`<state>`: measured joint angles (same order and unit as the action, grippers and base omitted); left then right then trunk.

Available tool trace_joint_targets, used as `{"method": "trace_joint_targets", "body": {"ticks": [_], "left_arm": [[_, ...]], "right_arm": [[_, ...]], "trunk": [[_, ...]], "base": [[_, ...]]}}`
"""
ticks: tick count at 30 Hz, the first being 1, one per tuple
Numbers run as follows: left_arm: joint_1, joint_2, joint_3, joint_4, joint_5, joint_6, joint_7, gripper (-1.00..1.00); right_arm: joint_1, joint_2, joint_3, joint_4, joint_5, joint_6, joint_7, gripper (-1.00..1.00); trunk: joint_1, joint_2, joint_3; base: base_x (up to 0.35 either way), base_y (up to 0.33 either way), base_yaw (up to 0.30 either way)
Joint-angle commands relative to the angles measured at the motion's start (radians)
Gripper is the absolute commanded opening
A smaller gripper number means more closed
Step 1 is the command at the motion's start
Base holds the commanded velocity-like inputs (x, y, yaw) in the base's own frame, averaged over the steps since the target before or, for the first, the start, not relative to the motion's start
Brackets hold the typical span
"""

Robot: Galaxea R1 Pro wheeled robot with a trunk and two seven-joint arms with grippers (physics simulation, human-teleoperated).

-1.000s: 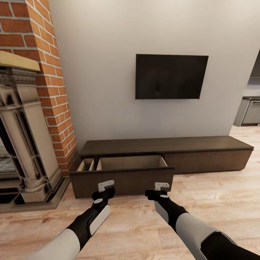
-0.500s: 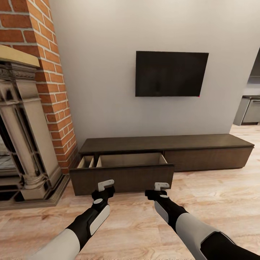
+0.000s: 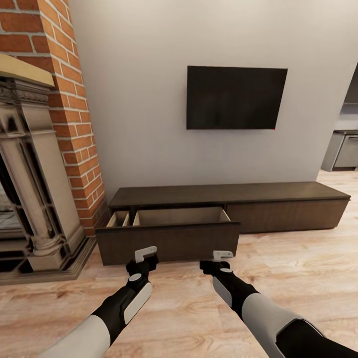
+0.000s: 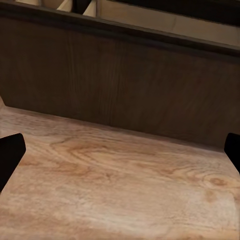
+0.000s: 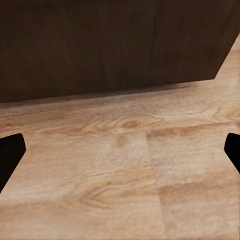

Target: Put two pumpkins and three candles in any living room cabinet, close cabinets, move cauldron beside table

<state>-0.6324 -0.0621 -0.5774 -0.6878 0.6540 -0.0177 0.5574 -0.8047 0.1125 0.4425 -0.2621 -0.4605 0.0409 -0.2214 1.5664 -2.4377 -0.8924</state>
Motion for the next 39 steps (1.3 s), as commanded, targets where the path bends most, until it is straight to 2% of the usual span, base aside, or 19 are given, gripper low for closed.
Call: {"method": "trace_joint_targets", "body": {"ticks": [1,5,9,11,15,18,21,28,33,39], "left_arm": [[-0.001,0.001,-0.005,-0.001,0.003,-0.004,0.007,1.00],[-0.001,0.001,-0.005,-0.001,-0.016,-0.008,0.007,1.00],[-0.001,0.001,-0.005,-0.001,-0.019,-0.009,0.007,1.00],[-0.001,0.000,-0.005,-0.001,-0.020,-0.010,0.007,1.00],[-0.001,0.000,-0.005,0.000,-0.030,-0.010,0.006,1.00],[-0.001,0.001,-0.005,0.001,-0.058,-0.010,0.002,1.00],[-0.001,0.001,-0.009,0.001,-0.073,-0.011,-0.014,1.00],[-0.001,-0.001,-0.014,0.001,-0.078,-0.011,-0.032,1.00],[-0.001,-0.001,-0.013,0.001,-0.077,-0.011,-0.032,1.00],[-0.001,0.000,-0.013,0.001,-0.077,-0.011,-0.032,1.00]], "right_arm": [[-0.001,-0.001,0.009,-0.002,-0.006,0.002,-0.007,1.00],[-0.001,-0.001,0.009,-0.002,-0.006,-0.003,-0.007,1.00],[-0.001,-0.001,0.009,-0.002,-0.008,-0.004,-0.007,1.00],[-0.001,-0.001,0.009,-0.001,-0.009,-0.011,-0.007,1.00],[-0.001,-0.001,0.008,0.012,-0.012,-0.076,-0.008,1.00],[-0.001,-0.001,0.005,0.035,-0.013,-0.098,-0.009,1.00],[-0.001,0.000,0.004,0.040,-0.013,-0.103,-0.010,1.00],[-0.001,0.000,0.005,0.041,-0.013,-0.107,-0.010,1.00],[-0.001,0.000,0.006,0.040,-0.013,-0.155,-0.011,1.00],[-0.001,0.002,0.009,0.039,-0.011,-0.163,-0.009,1.00]], "trunk": [[0.004,-0.008,-0.004],[0.019,-0.036,-0.017],[0.034,-0.062,-0.029],[0.035,-0.063,-0.037],[0.036,-0.064,-0.053],[0.038,-0.064,-0.064],[0.038,-0.064,-0.064],[0.038,-0.064,-0.064],[0.038,-0.064,-0.064],[0.038,-0.064,-0.064]], "base": [[0.000,0.000,0.000],[0.000,0.000,0.000],[0.000,0.000,0.000],[0.000,0.000,0.000],[0.000,0.000,0.000],[0.000,0.000,0.000],[0.000,0.000,0.000],[0.005,0.000,0.000],[0.227,0.000,0.000],[0.241,0.000,0.000]]}}
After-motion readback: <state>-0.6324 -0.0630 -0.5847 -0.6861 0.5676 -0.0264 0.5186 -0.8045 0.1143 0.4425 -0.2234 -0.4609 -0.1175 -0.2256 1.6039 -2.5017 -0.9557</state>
